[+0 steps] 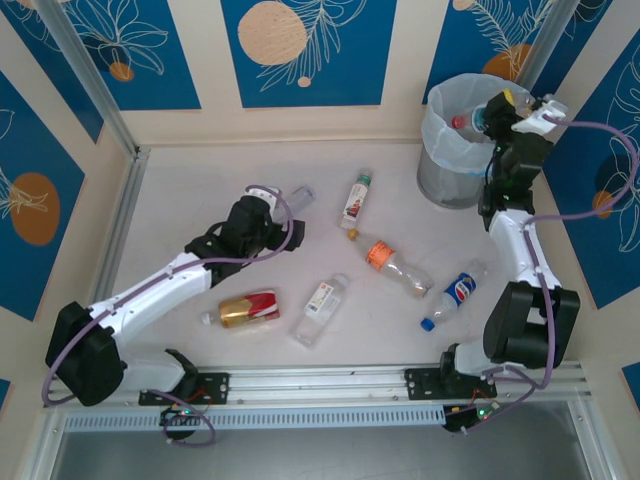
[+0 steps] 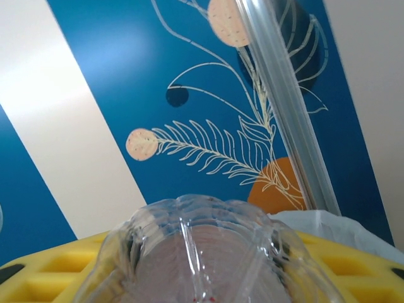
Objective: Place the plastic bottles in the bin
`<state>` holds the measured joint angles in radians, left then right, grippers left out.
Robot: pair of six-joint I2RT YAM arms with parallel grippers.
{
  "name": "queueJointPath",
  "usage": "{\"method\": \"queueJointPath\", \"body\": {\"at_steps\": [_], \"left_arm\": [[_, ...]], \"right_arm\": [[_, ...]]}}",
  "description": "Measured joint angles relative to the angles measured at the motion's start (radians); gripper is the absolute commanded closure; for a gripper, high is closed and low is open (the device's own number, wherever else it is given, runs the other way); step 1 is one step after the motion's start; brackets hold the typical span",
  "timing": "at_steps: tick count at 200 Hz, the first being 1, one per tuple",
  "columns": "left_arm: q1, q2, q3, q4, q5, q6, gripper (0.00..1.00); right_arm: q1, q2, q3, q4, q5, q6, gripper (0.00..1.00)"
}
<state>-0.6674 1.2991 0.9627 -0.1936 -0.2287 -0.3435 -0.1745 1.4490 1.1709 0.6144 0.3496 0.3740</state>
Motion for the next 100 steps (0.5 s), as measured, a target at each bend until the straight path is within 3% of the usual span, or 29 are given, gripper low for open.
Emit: {"method": "queueJointPath", "body": {"at_steps": [61, 100], "left_arm": [[0.0, 0.013, 0.0, 0.0, 0.012, -0.018, 0.01], [0.001, 0.015, 0.0, 0.0, 0.016, -0.024, 0.01]], "right_arm": [[0.084, 0.191, 0.273, -0.171, 0.076, -0.349, 0.54], [0.104, 0.326, 0.486, -0.395, 0.14, -0.449, 0.52]]}}
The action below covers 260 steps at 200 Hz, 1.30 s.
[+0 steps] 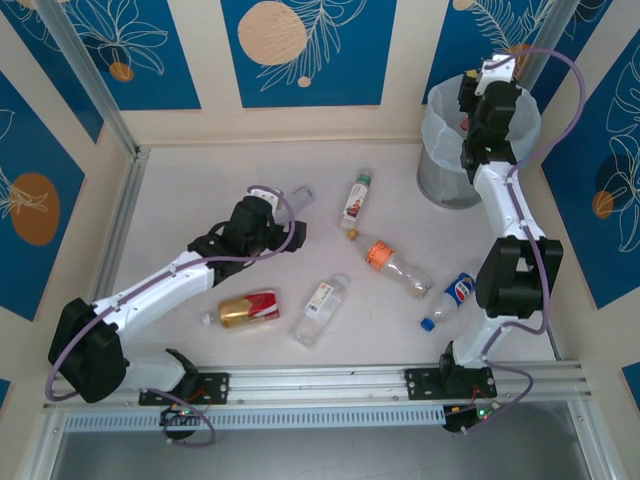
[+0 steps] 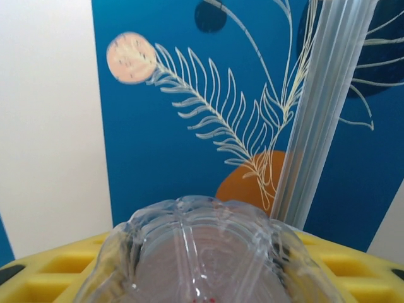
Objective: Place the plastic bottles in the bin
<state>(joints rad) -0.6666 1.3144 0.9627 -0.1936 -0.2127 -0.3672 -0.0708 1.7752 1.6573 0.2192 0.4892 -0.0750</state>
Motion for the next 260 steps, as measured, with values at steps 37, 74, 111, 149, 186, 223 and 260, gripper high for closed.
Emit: {"method": "queueJointPath", "body": {"at_steps": [37, 74, 111, 149, 186, 223, 260], "left_arm": [[0.002, 0.005, 0.0, 0.0, 0.002, -0.008, 0.01], [0.003, 0.005, 0.0, -0.001, 0.002, -0.02, 0.01], [0.006, 0.005, 0.0, -0.001, 0.002, -0.021, 0.01], [0.01, 0.005, 0.0, -0.001, 0.002, -0.027, 0.01], [0.01, 0.006, 0.0, -0.001, 0.002, -0.028, 0.01], [0.01, 0.016, 0.0, -0.001, 0.002, -0.029, 0.0], [0.012, 0.019, 0.0, -0.009, -0.006, -0.059, 0.01]], "right_arm": [[-0.016, 0.161, 0.267, -0.274, 0.048, -0.019, 0.48], [-0.039, 0.328, 0.572, -0.592, 0.054, 0.026, 0.41], [-0.047, 0.48, 0.826, -0.851, 0.05, 0.072, 0.36], [-0.047, 0.534, 0.865, -0.983, 0.042, 0.101, 0.28], [-0.047, 0.542, 0.87, -1.028, 0.042, 0.124, 0.18], [-0.047, 0.542, 0.89, -1.036, 0.026, 0.134, 0.14], [-0.041, 0.539, 0.889, -1.043, -0.013, 0.16, 0.02]]}}
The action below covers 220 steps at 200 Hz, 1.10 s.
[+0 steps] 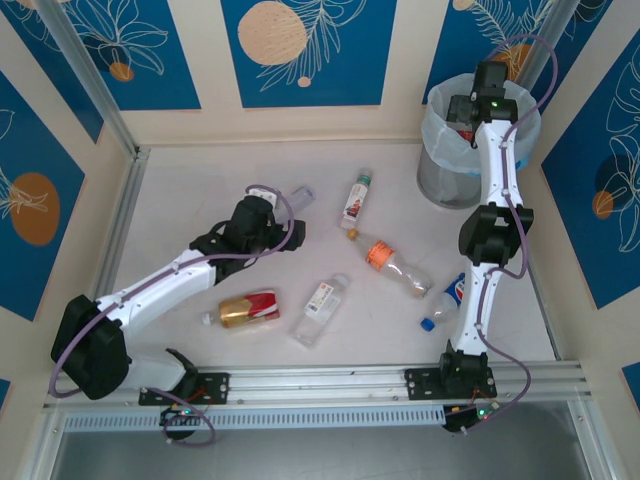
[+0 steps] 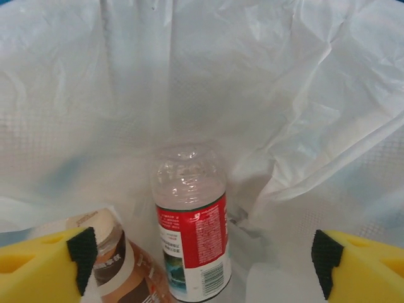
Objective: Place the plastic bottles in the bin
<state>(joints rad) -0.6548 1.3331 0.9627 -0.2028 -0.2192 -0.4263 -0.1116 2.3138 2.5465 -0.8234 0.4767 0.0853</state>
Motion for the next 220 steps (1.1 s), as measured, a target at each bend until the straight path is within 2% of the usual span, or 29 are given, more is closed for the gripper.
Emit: {"method": "queueJointPath", "body": {"at_steps": [43, 91, 139, 181, 220], "left_arm": [[0.018, -0.003, -0.002, -0.056, -0.055, -0.093, 0.01], [0.055, -0.052, -0.023, -0.18, -0.105, -0.225, 0.01], [0.058, -0.119, -0.029, -0.335, -0.132, -0.423, 0.01], [0.058, -0.194, -0.09, -0.428, -0.146, -0.607, 0.01], [0.058, -0.256, -0.095, -0.54, -0.154, -0.756, 0.01]], "right_arm": [[0.018, -0.078, -0.046, 0.007, -0.028, 0.021, 0.01], [0.029, -0.272, -0.185, 0.083, -0.063, 0.06, 0.01], [0.042, -0.535, -0.494, 0.19, -0.153, 0.102, 0.0], [0.14, -0.806, -0.845, 0.293, -0.229, 0.099, 0.0], [0.204, -1.01, -1.124, 0.413, -0.357, 0.156, 0.01]]}}
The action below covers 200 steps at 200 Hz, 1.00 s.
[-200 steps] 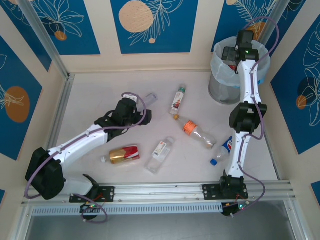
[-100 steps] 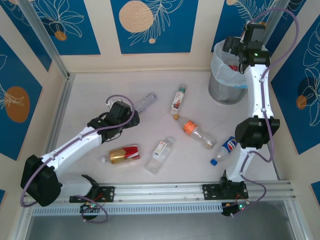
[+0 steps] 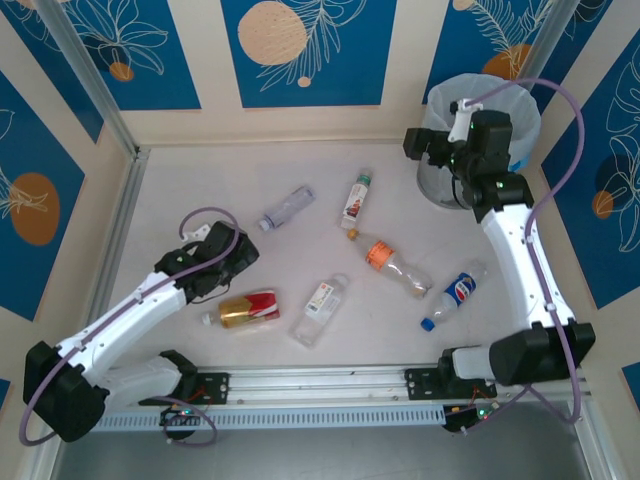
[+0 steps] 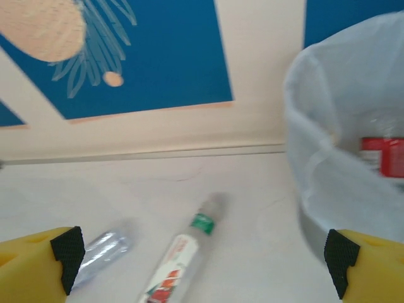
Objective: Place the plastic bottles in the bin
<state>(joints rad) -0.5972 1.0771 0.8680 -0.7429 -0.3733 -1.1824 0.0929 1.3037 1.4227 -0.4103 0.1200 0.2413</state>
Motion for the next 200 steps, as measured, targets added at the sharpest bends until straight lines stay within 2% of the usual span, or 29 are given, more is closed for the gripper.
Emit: {"method": "queueJointPath", "body": {"at_steps": [58, 102, 119, 153, 200], "left_arm": [[0.0, -0.042, -0.036, -0.131, 0.038, -0.241, 0.01], [0.0, -0.132, -0.101, -0.196, 0.072, -0.342, 0.01], [0.0, -0.149, -0.13, -0.229, 0.121, -0.481, 0.01], [0.0, -0.122, -0.184, -0.239, 0.214, -0.671, 0.01], [0.0, -0.034, -0.192, -0.2, 0.262, -0.782, 0.01]], "right_arm": [[0.126, -0.096, -0.2, 0.081, -0.095, 0.089, 0.02], [0.15, -0.096, -0.24, 0.114, -0.109, 0.118, 0.02], [0.157, -0.095, -0.24, 0.121, -0.111, 0.12, 0.02], [0.169, -0.095, -0.245, 0.14, -0.113, 0.122, 0.02], [0.17, -0.091, -0.256, 0.132, -0.109, 0.122, 0.02]]}}
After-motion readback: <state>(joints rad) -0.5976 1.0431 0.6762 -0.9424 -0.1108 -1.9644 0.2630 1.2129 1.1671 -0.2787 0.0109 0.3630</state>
